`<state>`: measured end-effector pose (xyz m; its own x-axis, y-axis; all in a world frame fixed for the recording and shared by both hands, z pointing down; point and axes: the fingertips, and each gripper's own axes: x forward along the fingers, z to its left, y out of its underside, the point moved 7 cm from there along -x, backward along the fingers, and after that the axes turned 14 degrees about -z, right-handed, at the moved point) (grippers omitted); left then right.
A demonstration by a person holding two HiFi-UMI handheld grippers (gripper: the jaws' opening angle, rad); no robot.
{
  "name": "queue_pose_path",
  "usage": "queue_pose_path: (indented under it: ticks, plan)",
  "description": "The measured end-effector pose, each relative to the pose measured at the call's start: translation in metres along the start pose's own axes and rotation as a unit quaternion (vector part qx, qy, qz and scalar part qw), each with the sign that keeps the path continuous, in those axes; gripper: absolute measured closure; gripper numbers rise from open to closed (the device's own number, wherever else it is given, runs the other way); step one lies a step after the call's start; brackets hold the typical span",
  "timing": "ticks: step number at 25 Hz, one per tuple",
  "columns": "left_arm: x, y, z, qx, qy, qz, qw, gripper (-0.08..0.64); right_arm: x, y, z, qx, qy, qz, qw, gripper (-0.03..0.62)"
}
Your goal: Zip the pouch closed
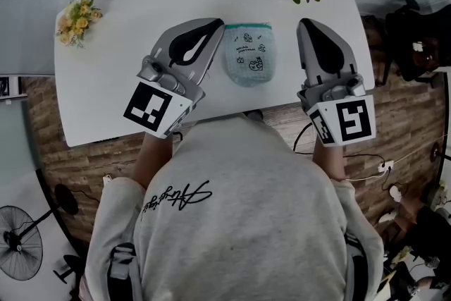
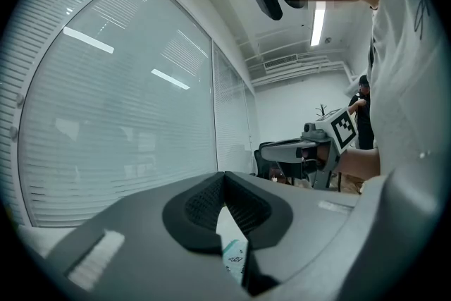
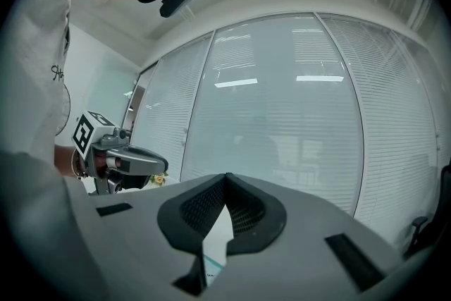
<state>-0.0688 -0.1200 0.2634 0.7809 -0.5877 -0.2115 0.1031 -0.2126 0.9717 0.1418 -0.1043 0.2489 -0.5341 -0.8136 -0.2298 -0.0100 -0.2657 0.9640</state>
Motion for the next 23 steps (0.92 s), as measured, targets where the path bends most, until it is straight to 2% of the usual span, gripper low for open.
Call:
queue_pose_path:
  ticks: [23]
  plan:
    - [-0.002,0.003,-0.015,-0.003,-0.004,-0.003,1.0000,0.560,-0.016,0.000,0.003,0.005,-0.006,0.002,1.000,0.591]
